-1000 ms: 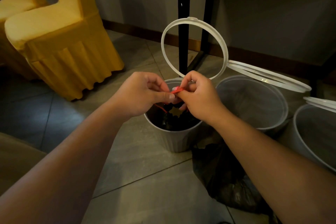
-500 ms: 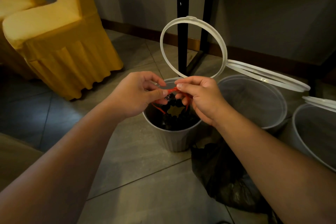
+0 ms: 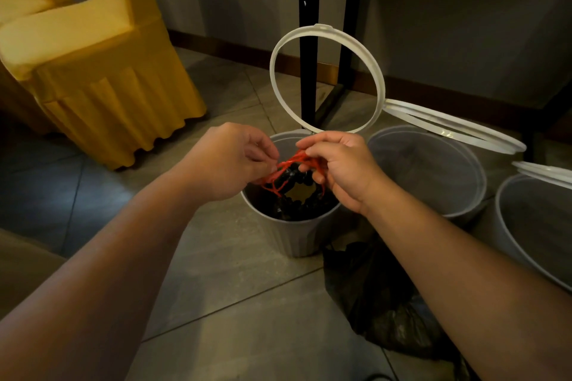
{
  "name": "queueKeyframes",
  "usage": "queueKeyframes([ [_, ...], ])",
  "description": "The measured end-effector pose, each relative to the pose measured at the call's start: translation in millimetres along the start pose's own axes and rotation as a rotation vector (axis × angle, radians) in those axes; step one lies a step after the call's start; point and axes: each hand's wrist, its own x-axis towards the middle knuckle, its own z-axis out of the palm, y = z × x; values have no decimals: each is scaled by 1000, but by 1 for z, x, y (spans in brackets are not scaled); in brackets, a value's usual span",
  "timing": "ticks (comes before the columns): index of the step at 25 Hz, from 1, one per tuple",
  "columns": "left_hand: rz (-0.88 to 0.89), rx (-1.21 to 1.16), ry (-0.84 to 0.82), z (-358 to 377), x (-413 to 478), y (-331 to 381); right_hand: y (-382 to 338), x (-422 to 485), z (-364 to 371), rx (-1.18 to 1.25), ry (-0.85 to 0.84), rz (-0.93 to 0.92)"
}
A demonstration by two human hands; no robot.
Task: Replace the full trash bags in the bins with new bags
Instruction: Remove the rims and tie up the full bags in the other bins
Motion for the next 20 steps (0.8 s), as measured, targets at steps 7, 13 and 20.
queueKeyframes([
  [7,25,-40,51,1,-2,-4,-1,2,-5,36,11,32],
  [13,30,-308,74,-6,-6,-9,-2,7,-9,73,41,24],
  [20,-14,-693,130,-4,-12,-11,-2,11,-20,200,62,29],
])
